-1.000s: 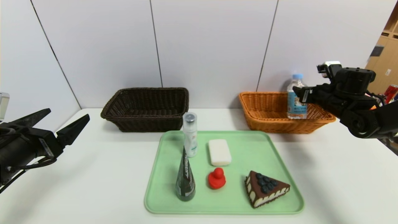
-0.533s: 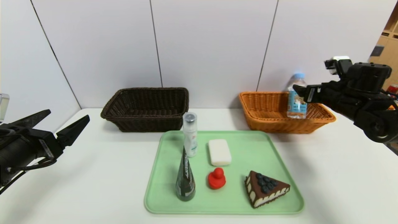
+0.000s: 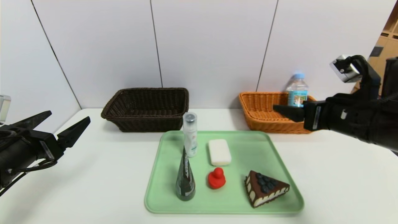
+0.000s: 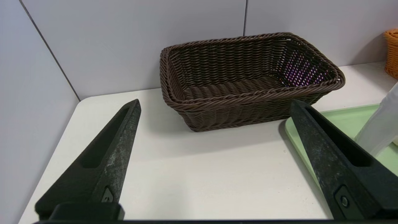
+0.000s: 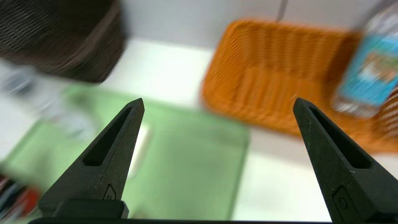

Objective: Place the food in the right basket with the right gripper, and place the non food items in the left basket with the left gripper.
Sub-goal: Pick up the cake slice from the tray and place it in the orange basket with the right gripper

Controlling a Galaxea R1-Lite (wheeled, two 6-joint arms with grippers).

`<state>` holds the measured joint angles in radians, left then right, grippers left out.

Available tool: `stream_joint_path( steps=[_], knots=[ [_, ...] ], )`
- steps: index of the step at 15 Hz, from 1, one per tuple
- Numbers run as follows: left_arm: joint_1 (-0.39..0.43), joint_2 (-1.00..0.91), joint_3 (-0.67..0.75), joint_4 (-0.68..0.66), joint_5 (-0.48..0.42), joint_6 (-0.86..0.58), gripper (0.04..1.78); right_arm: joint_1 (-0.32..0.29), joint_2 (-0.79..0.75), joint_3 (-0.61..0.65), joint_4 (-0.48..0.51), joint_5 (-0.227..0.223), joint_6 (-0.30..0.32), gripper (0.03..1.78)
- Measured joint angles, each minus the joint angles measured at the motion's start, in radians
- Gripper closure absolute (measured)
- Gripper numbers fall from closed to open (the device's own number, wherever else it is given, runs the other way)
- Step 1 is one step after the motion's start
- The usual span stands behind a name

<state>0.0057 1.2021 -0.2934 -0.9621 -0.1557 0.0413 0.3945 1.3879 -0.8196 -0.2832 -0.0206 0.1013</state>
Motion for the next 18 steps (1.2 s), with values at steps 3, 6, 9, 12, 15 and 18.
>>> stream_joint_path(
  steps=[3, 6, 9, 12, 15, 18],
  knots=[
    [0.001, -0.017, 0.001, 0.004, -0.005, 0.014, 0.13, 0.177, -0.106, 0.044, 0.227, 0.038, -0.047, 0.13],
    [0.000, -0.032, 0.008, 0.006, -0.008, 0.052, 0.13, 0.219, -0.144, 0.061, 0.411, 0.121, -0.263, 0.12],
    [0.000, -0.050, 0.026, 0.007, -0.014, 0.113, 0.13, 0.173, -0.105, 0.000, 0.550, 0.168, -0.447, 0.12],
    [-0.001, -0.081, 0.055, 0.006, -0.016, 0.122, 0.13, 0.147, -0.018, -0.081, 0.624, 0.179, -0.564, 0.12],
    [-0.002, -0.100, 0.064, 0.009, -0.017, 0.124, 0.13, 0.141, 0.081, -0.134, 0.621, 0.180, -0.592, 0.12],
    [-0.003, -0.105, 0.076, 0.009, -0.016, 0.125, 0.13, 0.143, 0.160, -0.157, 0.618, 0.181, -0.603, 0.12]
  ],
)
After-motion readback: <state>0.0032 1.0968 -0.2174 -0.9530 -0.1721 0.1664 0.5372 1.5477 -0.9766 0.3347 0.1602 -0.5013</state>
